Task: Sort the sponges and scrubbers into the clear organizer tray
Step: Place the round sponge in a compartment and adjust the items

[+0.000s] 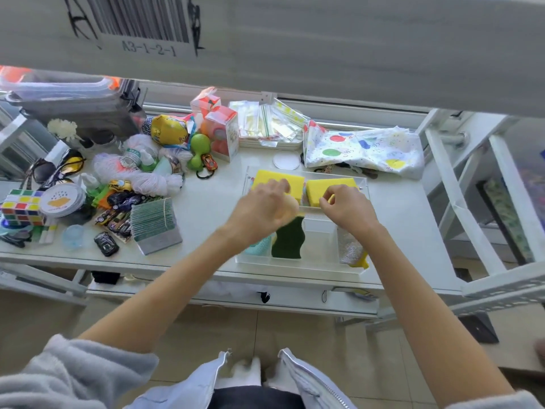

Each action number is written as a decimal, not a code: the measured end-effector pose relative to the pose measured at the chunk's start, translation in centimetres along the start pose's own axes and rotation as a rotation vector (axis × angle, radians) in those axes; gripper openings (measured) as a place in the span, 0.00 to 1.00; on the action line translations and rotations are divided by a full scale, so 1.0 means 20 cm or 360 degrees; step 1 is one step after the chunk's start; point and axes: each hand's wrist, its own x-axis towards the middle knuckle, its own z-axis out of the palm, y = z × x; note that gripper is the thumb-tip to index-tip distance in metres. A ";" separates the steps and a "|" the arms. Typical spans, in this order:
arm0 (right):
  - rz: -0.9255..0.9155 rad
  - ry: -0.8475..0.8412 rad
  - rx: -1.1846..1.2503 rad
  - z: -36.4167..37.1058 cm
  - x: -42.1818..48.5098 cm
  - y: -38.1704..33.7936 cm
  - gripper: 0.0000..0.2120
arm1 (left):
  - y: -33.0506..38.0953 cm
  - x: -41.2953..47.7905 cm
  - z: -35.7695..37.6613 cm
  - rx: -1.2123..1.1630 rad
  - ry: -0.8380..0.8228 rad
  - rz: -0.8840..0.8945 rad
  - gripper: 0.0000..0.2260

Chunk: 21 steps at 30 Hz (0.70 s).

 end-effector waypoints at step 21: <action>0.0086 -0.0059 0.0099 -0.07 -0.05 0.31 0.11 | 0.23 0.21 0.58 0.0413 -0.0326 0.0062 0.11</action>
